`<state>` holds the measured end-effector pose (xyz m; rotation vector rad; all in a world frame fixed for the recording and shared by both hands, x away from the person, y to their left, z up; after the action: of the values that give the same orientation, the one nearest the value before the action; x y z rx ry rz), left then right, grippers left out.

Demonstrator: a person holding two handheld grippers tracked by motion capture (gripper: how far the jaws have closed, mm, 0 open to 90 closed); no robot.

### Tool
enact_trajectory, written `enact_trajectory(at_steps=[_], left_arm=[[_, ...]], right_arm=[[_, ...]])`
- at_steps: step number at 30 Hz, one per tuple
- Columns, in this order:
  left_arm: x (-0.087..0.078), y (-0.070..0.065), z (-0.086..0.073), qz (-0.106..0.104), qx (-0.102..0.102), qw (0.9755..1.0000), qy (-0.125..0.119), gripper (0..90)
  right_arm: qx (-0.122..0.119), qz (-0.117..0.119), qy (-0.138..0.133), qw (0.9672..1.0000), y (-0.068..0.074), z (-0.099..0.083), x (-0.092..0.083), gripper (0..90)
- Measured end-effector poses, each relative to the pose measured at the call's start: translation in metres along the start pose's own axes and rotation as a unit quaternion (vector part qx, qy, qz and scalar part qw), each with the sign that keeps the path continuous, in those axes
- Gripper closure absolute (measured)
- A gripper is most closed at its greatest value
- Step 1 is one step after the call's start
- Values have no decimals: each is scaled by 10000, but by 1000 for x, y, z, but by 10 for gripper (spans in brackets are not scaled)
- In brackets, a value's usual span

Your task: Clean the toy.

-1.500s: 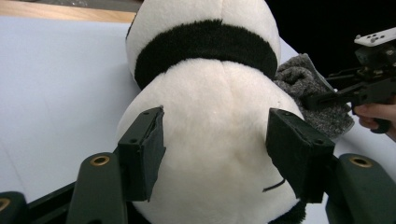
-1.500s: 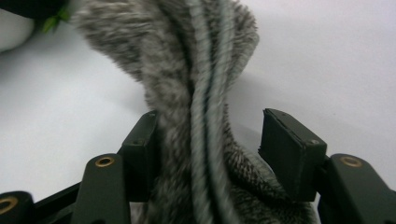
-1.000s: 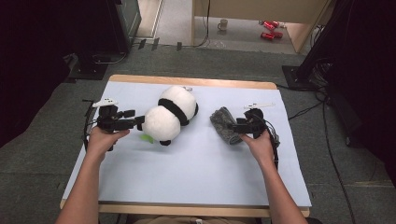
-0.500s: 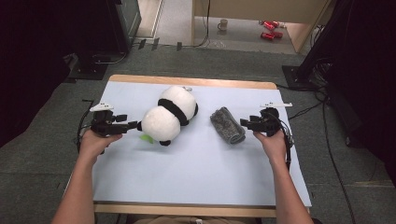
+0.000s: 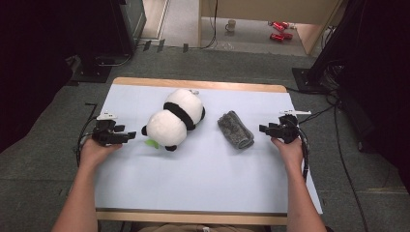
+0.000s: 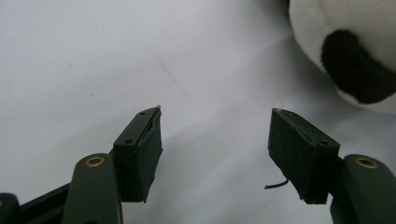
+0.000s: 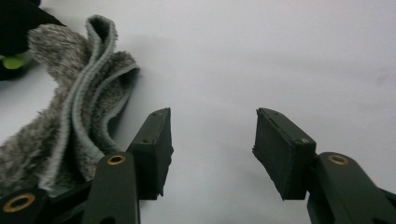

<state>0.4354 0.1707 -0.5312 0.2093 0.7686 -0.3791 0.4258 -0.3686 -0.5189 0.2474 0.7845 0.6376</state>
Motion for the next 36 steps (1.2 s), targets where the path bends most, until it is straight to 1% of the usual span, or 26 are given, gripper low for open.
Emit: enact_trajectory(at_steps=[1,4,6,7,8,9,10,12,13,15,17,19,22,24,30,33,36], left_arm=[[1,1,-1,22,39,10000,-22,346],[6,3,-5,127,197,9997,-14,328],[10,3,-9,154,270,9995,37,315],[10,2,-9,154,319,9994,-15,307],[10,2,-10,156,342,9993,-14,308],[10,2,-10,152,330,9993,-14,307],[10,2,-10,153,328,9993,-20,305],[10,2,-10,155,355,9992,-50,299],[10,2,-11,143,343,9993,-67,293],[10,2,-11,113,273,9995,-84,290],[10,2,-10,72,170,9998,-80,281],[10,2,-10,74,171,9998,-88,277],[10,2,-11,82,237,9996,-92,265],[10,2,-11,73,219,9997,-98,263],[11,1,-11,55,203,9997,-130,245],[11,0,-13,29,195,9995,-245,227],[11,-1,-13,88,120,9995,-282,220]], right_arm=[[-20,-23,3,10000,-1,-1,0,469],[-196,-155,76,9997,-7,-5,3,468],[-153,-226,207,9994,-12,-11,8,467],[-133,-256,229,9993,-13,-12,9,465],[-138,-322,293,9990,-15,-14,11,452],[-178,-443,383,9981,-17,-16,12,436],[-281,-569,496,9967,-18,-18,14,427],[-479,-638,517,9955,-17,-19,16,410],[-515,-662,523,9951,-16,-19,17,393],[-619,-694,533,9942,-15,-20,19,357],[-819,-766,548,9922,-14,-22,21,340],[-776,-756,503,9928,-14,-22,21,337],[-764,-741,480,9932,-13,-22,21,314],[-792,-748,497,9928,-12,-23,22,297],[-820,-729,478,9928,-12,-23,22,290],[-907,-666,463,9926,-13,-24,22,284],[-936,-651,411,9926,-13,-25,22,276]])
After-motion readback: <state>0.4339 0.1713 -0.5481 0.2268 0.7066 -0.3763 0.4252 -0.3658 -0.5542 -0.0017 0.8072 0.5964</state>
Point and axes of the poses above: each handheld gripper's, and its own axes: x roughly forward along the jaws, z roughly out of its top, y roughly to its left, the point moved 8 cm from there along x, roughly forward along the jaws, and after that the axes turned 15 degrees about z, right-handed, at the moved point
